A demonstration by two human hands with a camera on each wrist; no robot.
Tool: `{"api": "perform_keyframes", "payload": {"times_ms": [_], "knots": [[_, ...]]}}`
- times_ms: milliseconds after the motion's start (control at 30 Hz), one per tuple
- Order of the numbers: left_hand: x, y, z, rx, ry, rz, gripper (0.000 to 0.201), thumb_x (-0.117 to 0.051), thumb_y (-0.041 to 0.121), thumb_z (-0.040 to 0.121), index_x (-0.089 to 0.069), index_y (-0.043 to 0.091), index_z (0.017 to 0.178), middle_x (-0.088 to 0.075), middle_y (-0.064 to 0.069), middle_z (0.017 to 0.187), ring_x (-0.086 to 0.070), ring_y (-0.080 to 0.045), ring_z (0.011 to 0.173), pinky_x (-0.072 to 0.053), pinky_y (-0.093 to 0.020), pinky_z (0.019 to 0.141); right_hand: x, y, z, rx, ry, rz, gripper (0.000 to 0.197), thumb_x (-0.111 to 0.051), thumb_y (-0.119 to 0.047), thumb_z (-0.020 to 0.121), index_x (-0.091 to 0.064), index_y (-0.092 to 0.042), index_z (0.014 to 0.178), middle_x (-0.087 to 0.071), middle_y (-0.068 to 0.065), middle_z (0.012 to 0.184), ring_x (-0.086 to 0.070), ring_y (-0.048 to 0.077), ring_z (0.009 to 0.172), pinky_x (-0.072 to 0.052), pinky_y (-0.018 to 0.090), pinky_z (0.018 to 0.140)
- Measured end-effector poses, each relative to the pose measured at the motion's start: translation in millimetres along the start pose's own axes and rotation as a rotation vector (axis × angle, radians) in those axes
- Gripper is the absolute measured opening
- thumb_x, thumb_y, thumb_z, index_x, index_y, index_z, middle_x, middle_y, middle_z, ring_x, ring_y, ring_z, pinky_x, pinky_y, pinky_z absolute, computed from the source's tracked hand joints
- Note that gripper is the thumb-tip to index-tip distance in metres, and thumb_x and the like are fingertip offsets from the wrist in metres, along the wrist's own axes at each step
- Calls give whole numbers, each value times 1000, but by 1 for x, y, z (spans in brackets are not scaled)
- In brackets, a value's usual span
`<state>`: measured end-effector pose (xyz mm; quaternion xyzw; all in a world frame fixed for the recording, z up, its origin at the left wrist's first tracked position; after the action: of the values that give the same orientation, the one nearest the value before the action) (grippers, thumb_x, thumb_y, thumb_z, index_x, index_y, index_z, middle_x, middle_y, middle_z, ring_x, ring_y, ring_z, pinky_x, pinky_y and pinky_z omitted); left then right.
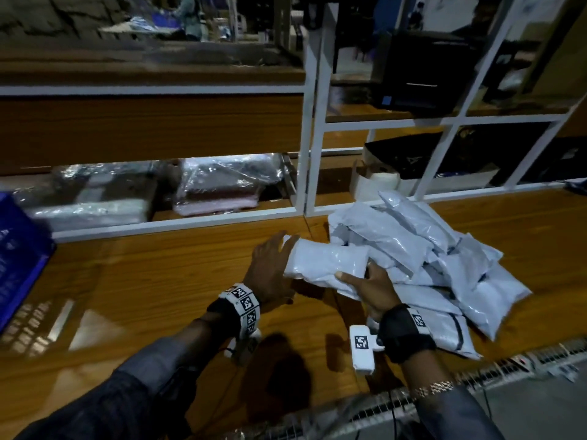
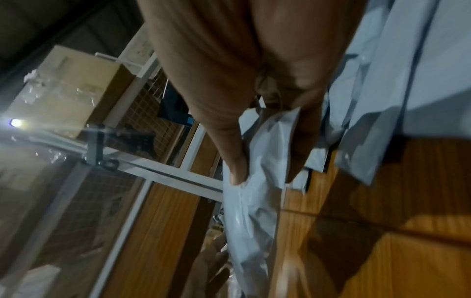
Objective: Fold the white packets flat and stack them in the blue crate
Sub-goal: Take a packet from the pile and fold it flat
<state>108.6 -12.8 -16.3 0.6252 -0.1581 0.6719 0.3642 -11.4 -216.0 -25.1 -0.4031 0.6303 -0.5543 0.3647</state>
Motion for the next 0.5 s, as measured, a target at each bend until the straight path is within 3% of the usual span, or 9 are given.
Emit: {"api": "perform_keyframes", "payload": {"times_ms": [67, 133, 200, 300, 400, 500], "knots": [[14, -14, -20, -24, 29, 3, 127, -87, 61, 56, -19, 27, 158, -22, -10, 163, -20, -32, 149, -22, -57, 115, -34, 0, -15, -79, -125, 76, 43, -78, -5, 84, -64, -6, 125, -74, 10, 116, -71, 26, 107, -59, 39, 87], [27, -31, -44, -49, 49, 2, 103, -76, 68, 63, -37, 26, 149, -44, -5, 148, -37, -31, 140, -26, -52, 110, -67, 3, -30, -133, -225, 130, 40, -75, -2, 86, -64, -3, 124, -73, 14, 116, -71, 29, 105, -60, 33, 77], [35, -52, -73, -59, 69, -4, 84, -66, 74, 70, -50, 26, 137, -59, -1, 123, -54, -29, 119, -36, -45, 98, -96, 11, -41, -151, -279, 61, 41, -77, -8, 85, -65, -5, 124, -73, 12, 117, -71, 26, 106, -59, 29, 76], [39, -89, -125, -30, 24, 31, 86, -62, 86, 65, -51, 33, 132, -63, 3, 107, -59, -24, 101, -43, -40, 82, -134, 37, -52, -162, -285, -36, 52, -86, -15, 79, -63, -15, 125, -74, 5, 116, -72, 20, 105, -59, 31, 82], [32, -126, -179, 34, -58, 89, 92, -58, 87, 66, -44, 37, 142, -61, 2, 113, -58, -26, 105, -39, -40, 83, -173, 60, -69, -158, -256, -141, 64, -92, -22, 70, -58, -26, 125, -74, -1, 113, -71, 17, 104, -60, 39, 88], [24, -156, -219, 78, -107, 41, 92, -58, 83, 73, -40, 34, 149, -60, -3, 124, -57, -29, 112, -44, -43, 87, -208, 83, -85, -132, -246, -215, 67, -92, -20, 71, -55, -24, 126, -70, -2, 115, -69, 17, 105, -60, 40, 86]]}}
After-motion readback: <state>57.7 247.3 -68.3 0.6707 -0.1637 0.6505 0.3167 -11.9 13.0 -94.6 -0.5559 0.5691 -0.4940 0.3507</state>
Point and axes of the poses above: each hand's wrist, its own z-axis towards the middle knuckle, its own x-axis out of the back of the hand, y = z × x, the point moved 8 cm from there along z, towards the middle knuckle
